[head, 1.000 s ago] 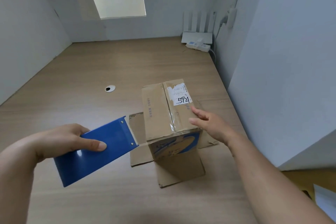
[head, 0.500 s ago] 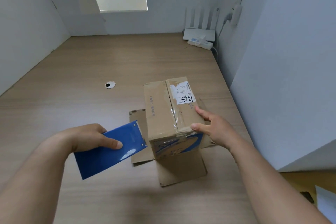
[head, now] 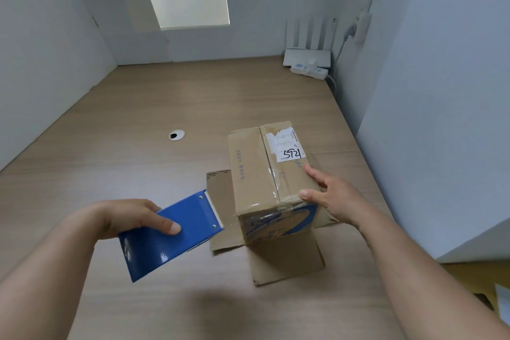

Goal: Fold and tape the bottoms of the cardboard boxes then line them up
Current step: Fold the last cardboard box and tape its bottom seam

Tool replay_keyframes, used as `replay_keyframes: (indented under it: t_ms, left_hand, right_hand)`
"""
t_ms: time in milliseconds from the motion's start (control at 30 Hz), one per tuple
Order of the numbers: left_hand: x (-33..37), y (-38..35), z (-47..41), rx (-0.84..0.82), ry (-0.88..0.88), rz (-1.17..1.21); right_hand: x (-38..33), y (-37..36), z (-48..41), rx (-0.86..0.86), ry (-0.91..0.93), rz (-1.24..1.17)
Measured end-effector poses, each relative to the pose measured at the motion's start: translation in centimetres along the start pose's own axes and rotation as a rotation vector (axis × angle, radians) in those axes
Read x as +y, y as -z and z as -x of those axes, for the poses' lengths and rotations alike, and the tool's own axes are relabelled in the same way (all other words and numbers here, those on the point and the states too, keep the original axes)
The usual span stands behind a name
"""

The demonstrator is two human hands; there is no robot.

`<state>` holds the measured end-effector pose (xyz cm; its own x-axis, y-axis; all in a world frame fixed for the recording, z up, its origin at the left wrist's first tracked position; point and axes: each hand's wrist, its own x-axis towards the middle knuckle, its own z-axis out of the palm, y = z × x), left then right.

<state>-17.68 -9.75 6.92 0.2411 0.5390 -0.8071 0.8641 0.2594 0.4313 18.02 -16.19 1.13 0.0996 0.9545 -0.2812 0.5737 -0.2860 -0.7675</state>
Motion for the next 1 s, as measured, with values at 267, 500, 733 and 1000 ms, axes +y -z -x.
replay_keyframes:
  t_ms: [267,500,733,1000]
  left_hand:
    - [-0.3,-0.2,-1.2,0.127,0.076,-0.115]
    - [1.0,-5.4,-4.4,0.688,0.188,-0.8]
    - [-4.5,-6.9,-7.6,0.804,0.179,-0.658]
    - [-5.0,-8.2,-7.7,0.892,0.181,-0.488]
  right_hand:
    - [-0.6,-0.5,0.2,0.004,-0.008,0.034]
    - [-0.7,-0.6,0.1,0.009,-0.022,0.07]
    - [-0.7,-1.1,0.2,0.041,-0.007,0.117]
    - [-0.9,-2.1,1.1,0.16,-0.009,0.087]
